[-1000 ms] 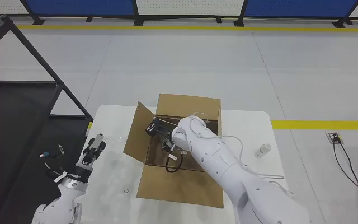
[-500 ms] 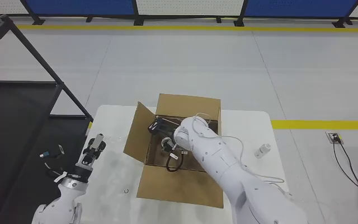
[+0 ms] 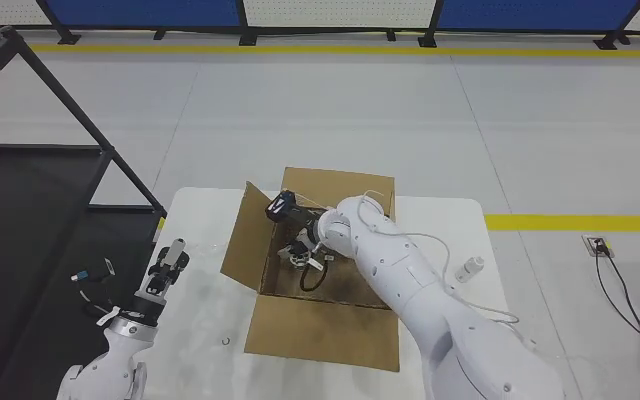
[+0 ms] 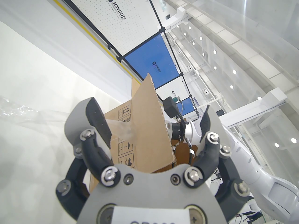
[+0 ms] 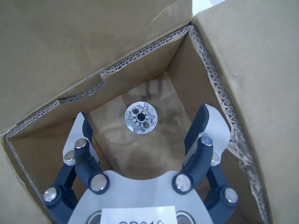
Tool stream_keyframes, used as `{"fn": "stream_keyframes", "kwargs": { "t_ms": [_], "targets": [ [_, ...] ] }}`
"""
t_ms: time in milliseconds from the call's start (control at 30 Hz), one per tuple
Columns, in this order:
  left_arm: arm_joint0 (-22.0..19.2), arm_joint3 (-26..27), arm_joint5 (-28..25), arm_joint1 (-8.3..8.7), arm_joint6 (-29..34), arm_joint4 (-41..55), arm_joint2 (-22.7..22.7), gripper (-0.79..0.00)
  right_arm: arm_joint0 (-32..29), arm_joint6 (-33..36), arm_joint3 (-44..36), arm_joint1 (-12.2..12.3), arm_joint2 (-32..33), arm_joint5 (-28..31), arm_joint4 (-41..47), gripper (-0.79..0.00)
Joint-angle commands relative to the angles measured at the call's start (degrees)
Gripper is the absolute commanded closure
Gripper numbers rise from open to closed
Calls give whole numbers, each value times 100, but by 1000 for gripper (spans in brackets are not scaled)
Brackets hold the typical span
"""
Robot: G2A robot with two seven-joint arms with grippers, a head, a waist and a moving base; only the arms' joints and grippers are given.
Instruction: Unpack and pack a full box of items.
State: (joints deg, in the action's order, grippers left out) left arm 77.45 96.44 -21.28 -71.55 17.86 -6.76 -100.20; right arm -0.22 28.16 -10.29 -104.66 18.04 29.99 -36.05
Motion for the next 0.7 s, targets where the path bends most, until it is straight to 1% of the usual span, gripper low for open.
{"fn": "stream_keyframes", "kwargs": {
  "t_ms": [0, 233, 367, 433, 567, 667],
  "targets": [
    [-3, 71, 30, 8, 60, -25, 25, -785, 10, -262, 5, 55, 29, 92, -30, -785],
    [-73, 144, 45, 28, 114, -211, 175, -785, 34, -1396, -57, 344, 119, 739, -267, -785],
    [-111, 150, 102, 30, 51, -315, 279, -785, 24, -2222, -272, 559, 110, 1144, -615, -785],
    [-130, 158, 133, 29, 10, -360, 333, -785, 13, -2613, -443, 685, 108, 1249, -823, -785],
    [-176, 147, 211, 29, -83, -454, 422, -785, -38, -3341, -1016, 1006, 157, 1413, -1271, -785],
    [-208, 127, 275, 29, -161, -522, 479, -785, -145, -3739, -1656, 1332, 288, 1328, -1614, -785]
  ]
}}
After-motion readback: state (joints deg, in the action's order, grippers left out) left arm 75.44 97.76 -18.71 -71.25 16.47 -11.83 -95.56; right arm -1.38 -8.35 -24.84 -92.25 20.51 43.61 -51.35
